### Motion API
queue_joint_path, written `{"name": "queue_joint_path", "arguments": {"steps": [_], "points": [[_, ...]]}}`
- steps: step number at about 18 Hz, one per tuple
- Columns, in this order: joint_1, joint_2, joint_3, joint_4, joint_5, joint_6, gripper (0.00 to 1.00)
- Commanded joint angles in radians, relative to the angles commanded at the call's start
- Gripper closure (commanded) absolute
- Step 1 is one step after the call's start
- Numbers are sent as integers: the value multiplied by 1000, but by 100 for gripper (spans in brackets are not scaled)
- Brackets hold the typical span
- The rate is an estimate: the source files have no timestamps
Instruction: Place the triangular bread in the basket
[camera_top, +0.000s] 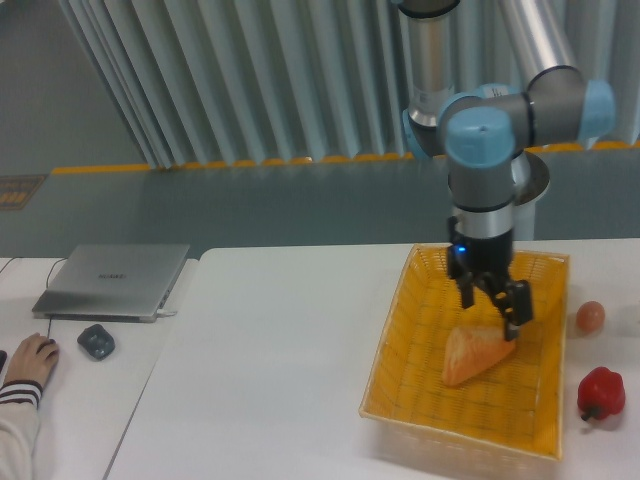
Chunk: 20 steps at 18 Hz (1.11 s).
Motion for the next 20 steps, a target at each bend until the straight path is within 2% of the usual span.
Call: {"name": "queue_joint_path", "arguments": {"steps": [2,3,5,9,13,17,20], "points": [[61,5,15,-37,0,217,0],[92,6,32,-78,2,338,0],[147,6,48,-124,3,460,0],[192,2,46,-149,54,571,0],[218,-20,57,-147,94,706,0],[236,-40,69,-146,71,731,0],[232,-46,63,-143,2,723,0]]}}
